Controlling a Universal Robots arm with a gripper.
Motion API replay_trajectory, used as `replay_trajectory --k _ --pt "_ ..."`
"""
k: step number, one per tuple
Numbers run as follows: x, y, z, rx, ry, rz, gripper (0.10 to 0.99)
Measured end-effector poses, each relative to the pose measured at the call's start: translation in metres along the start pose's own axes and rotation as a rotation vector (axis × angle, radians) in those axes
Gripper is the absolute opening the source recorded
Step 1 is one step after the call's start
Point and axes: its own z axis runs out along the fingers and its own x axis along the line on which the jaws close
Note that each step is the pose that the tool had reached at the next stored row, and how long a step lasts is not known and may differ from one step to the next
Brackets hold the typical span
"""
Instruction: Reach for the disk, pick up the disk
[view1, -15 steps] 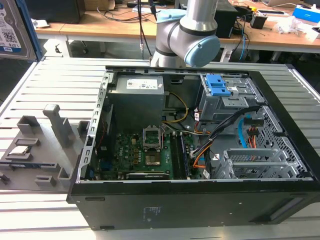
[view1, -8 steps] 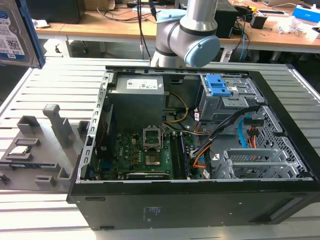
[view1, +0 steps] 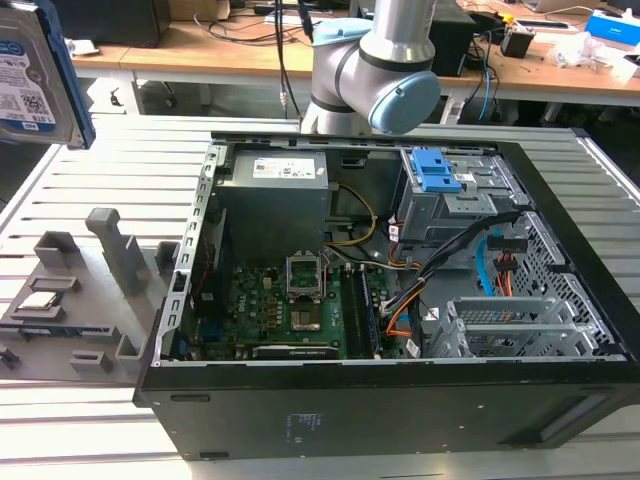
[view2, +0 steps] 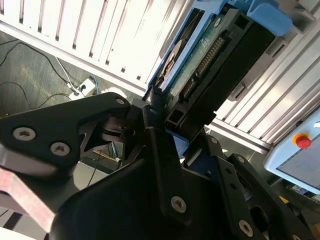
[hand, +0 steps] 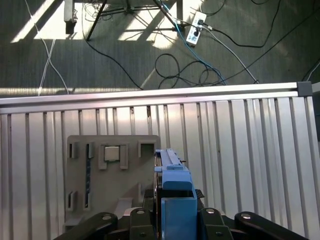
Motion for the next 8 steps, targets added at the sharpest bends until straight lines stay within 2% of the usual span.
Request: replay_trajectory --k 8 --pt "0.0008 -0.0017 0.0159 -0.001 0.0001 0.0 0.365"
